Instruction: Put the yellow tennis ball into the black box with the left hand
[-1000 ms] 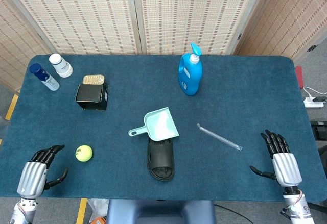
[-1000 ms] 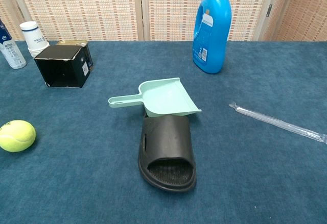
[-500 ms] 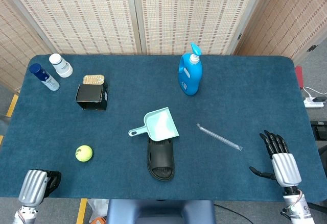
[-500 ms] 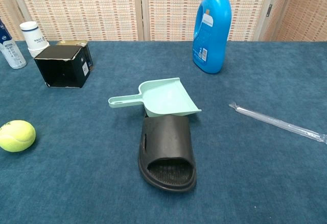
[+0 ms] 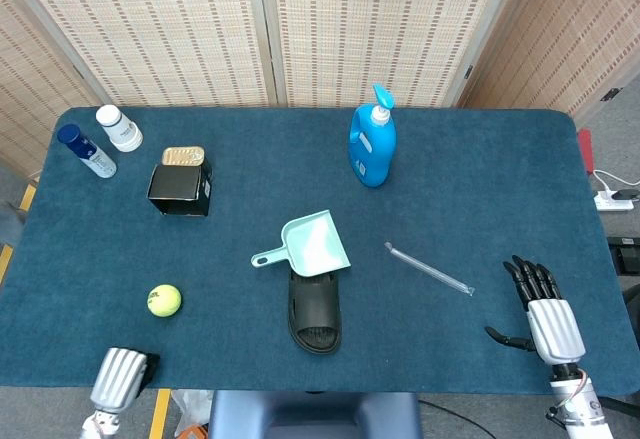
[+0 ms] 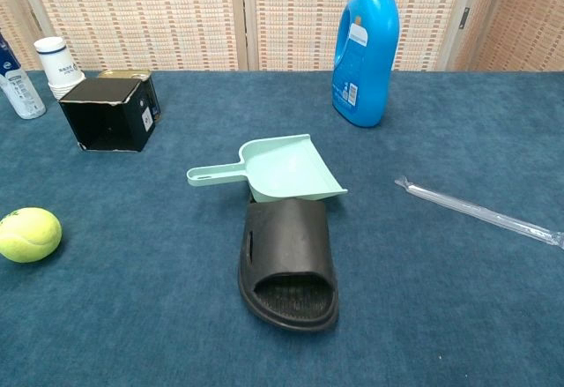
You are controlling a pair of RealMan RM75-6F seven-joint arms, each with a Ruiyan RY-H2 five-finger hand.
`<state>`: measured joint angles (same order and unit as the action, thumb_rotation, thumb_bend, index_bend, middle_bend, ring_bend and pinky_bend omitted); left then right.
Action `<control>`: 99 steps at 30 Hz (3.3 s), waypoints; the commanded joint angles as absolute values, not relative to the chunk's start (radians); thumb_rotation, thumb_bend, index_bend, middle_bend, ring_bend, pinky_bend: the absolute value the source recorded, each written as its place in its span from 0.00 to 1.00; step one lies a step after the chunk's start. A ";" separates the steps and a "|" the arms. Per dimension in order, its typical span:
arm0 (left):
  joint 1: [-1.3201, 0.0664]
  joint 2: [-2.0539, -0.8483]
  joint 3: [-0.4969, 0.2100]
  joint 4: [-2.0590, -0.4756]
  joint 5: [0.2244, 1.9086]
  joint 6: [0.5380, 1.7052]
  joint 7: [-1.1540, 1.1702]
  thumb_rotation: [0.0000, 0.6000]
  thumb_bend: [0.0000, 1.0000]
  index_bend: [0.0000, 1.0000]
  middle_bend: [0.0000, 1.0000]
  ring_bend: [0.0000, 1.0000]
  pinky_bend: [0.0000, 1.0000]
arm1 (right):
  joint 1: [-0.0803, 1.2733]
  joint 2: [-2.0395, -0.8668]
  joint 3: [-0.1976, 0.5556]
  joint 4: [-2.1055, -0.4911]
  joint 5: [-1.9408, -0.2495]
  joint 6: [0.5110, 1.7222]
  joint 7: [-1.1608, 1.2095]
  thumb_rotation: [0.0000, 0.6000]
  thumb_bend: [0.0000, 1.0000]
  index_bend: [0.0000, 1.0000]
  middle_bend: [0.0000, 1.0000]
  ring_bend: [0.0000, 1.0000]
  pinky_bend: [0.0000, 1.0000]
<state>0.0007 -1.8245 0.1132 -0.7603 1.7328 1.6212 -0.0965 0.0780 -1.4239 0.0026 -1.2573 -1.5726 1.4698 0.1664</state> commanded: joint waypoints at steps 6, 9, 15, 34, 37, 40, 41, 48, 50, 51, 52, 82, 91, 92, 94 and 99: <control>-0.059 -1.865 0.077 -0.753 1.694 1.525 -0.049 1.00 0.66 1.00 1.00 1.00 1.00 | 0.084 -1.419 0.005 -1.260 -1.561 1.452 0.170 1.00 0.00 0.00 0.00 0.00 0.00; -0.065 -1.864 0.073 -0.756 1.688 1.517 -0.047 1.00 0.66 1.00 1.00 1.00 1.00 | 0.085 -1.418 0.006 -1.260 -1.560 1.451 0.170 1.00 0.00 0.00 0.00 0.00 0.00; -0.095 -1.859 0.041 -0.763 1.643 1.464 -0.065 1.00 0.66 1.00 1.00 1.00 1.00 | 0.088 -1.418 0.009 -1.263 -1.552 1.443 0.166 1.00 0.00 0.00 0.00 0.00 0.00; -0.187 -1.862 -0.023 -0.875 1.568 1.371 -0.014 1.00 0.65 1.00 1.00 1.00 1.00 | 0.103 -1.418 0.020 -1.271 -1.521 1.405 0.148 1.00 0.00 0.00 0.00 0.00 0.00; -0.201 -1.863 -0.028 -0.891 1.561 1.358 -0.001 1.00 0.65 1.00 1.00 1.00 1.00 | 0.104 -1.418 0.021 -1.271 -1.519 1.402 0.146 1.00 0.00 0.00 0.00 0.00 0.00; -0.222 -1.868 -0.039 -0.896 1.551 1.338 0.012 1.00 0.65 1.00 1.00 1.00 1.00 | 0.104 -1.416 0.022 -1.273 -1.516 1.401 0.148 1.00 0.00 0.00 0.00 0.00 0.00; -0.228 -1.870 -0.042 -0.895 1.547 1.330 0.014 1.00 0.65 1.00 1.00 1.00 1.00 | 0.103 -1.415 0.021 -1.273 -1.516 1.401 0.149 1.00 0.00 0.00 0.00 0.00 0.00; -0.271 -1.892 -0.059 -0.838 1.526 1.282 0.019 1.00 0.65 1.00 1.00 1.00 1.00 | 0.103 -1.412 0.021 -1.272 -1.512 1.397 0.159 1.00 0.00 0.00 0.00 0.00 0.00; -0.276 -1.895 -0.062 -0.820 1.519 1.280 0.015 1.00 0.65 1.00 1.00 1.00 1.00 | 0.106 -1.412 0.022 -1.272 -1.510 1.392 0.157 1.00 0.00 0.00 0.00 0.00 0.00; -0.277 -1.896 -0.064 -0.811 1.515 1.277 0.013 1.00 0.65 1.00 1.00 1.00 1.00 | 0.107 -1.413 0.022 -1.272 -1.509 1.390 0.155 1.00 0.00 0.00 0.00 0.00 0.00; -0.280 -1.898 -0.067 -0.801 1.508 1.272 0.008 1.00 0.65 1.00 1.00 1.00 1.00 | 0.109 -1.413 0.022 -1.273 -1.509 1.386 0.152 1.00 0.00 0.00 0.00 0.00 0.00; -0.469 -1.916 -0.163 -0.713 1.422 1.119 -0.048 1.00 0.66 1.00 1.00 1.00 1.00 | 0.120 -1.413 0.037 -1.277 -1.470 1.352 0.132 1.00 0.00 0.00 0.00 0.00 0.00; -0.522 -1.956 -0.203 -0.637 1.388 1.105 -0.106 1.00 0.65 1.00 1.00 1.00 1.00 | 0.128 -1.418 0.042 -1.280 -1.454 1.331 0.110 1.00 0.00 0.00 0.00 0.00 0.00; -0.527 -1.958 -0.203 -0.634 1.385 1.093 -0.111 1.00 0.66 0.99 0.99 1.00 1.00 | 0.129 -1.419 0.042 -1.280 -1.452 1.330 0.109 1.00 0.00 0.00 0.00 0.00 0.00; -0.539 -1.954 -0.199 -0.643 1.379 1.056 -0.131 1.00 0.65 0.89 0.89 0.90 0.93 | 0.130 -1.420 0.044 -1.280 -1.449 1.327 0.107 1.00 0.00 0.00 0.00 0.00 0.00; -0.576 -1.907 -0.168 -0.698 1.402 0.964 -0.253 0.90 0.53 0.28 0.20 0.20 0.36 | 0.133 -1.421 0.046 -1.281 -1.443 1.321 0.102 1.00 0.00 0.00 0.00 0.00 0.00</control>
<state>-0.5504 -1.9334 -0.1847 -0.6668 1.3929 1.0204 -0.1955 0.1331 -1.4208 0.0459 -1.2810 -1.4433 1.3210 0.1021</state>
